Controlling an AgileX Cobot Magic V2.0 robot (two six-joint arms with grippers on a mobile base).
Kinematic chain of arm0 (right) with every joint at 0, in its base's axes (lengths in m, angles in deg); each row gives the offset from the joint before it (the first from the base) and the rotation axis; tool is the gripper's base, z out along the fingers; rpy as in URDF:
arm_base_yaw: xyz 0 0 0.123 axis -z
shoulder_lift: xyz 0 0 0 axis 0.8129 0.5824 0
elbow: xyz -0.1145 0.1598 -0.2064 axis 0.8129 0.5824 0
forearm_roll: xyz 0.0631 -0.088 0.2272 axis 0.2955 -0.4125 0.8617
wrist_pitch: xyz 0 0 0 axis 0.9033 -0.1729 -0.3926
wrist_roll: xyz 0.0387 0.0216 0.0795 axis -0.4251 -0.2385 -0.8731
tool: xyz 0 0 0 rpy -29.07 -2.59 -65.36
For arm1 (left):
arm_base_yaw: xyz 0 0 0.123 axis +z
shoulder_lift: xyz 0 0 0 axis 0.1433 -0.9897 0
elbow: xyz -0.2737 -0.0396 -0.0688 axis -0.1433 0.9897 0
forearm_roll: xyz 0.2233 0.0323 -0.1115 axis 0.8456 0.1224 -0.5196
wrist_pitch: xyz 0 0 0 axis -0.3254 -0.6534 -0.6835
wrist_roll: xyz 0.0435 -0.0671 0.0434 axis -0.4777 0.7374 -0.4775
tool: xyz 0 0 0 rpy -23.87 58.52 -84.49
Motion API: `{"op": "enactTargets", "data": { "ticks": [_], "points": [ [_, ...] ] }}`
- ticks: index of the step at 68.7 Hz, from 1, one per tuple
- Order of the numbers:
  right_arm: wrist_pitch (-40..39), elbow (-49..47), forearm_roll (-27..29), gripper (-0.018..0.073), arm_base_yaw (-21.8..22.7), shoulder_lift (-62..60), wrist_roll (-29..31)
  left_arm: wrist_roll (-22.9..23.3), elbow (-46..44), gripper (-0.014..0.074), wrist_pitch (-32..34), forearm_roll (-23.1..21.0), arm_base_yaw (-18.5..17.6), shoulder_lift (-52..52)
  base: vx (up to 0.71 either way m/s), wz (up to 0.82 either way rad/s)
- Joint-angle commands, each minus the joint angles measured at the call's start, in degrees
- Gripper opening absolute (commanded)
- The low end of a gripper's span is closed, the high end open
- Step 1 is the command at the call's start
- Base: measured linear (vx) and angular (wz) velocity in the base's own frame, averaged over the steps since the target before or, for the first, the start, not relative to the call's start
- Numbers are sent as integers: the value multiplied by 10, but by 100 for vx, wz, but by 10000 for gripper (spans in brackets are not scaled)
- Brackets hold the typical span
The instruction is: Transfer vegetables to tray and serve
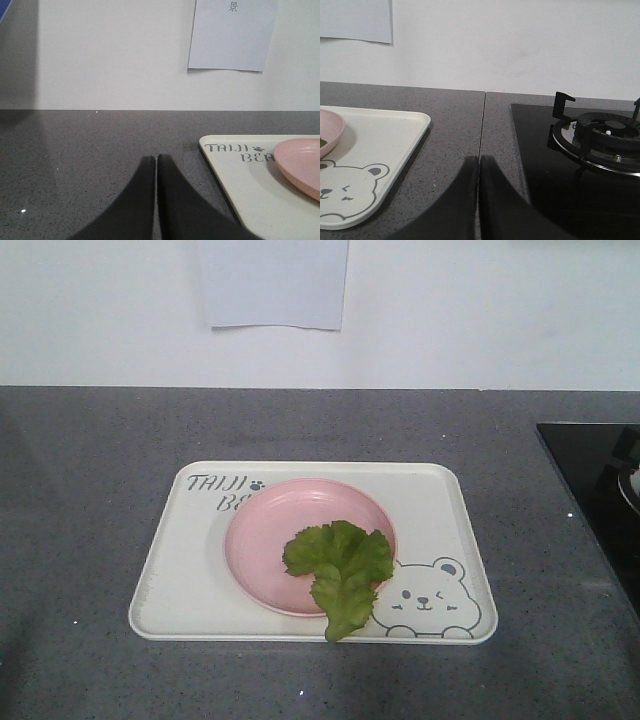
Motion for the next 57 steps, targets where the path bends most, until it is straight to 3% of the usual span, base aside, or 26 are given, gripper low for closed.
{"op": "enactTargets", "data": {
  "ticks": [1, 10, 57],
  "points": [
    [-37, 10, 2, -6, 1, -4, 12, 2, 16, -6, 44, -4, 2, 9, 0, 0],
    [-37, 10, 23, -6, 1, -4, -1, 2, 16, -6, 44, -4, 2, 9, 0, 0],
    [-37, 9, 23, -6, 1, -4, -3, 2, 16, -6, 44, -4, 2, 9, 0, 0]
  ]
}}
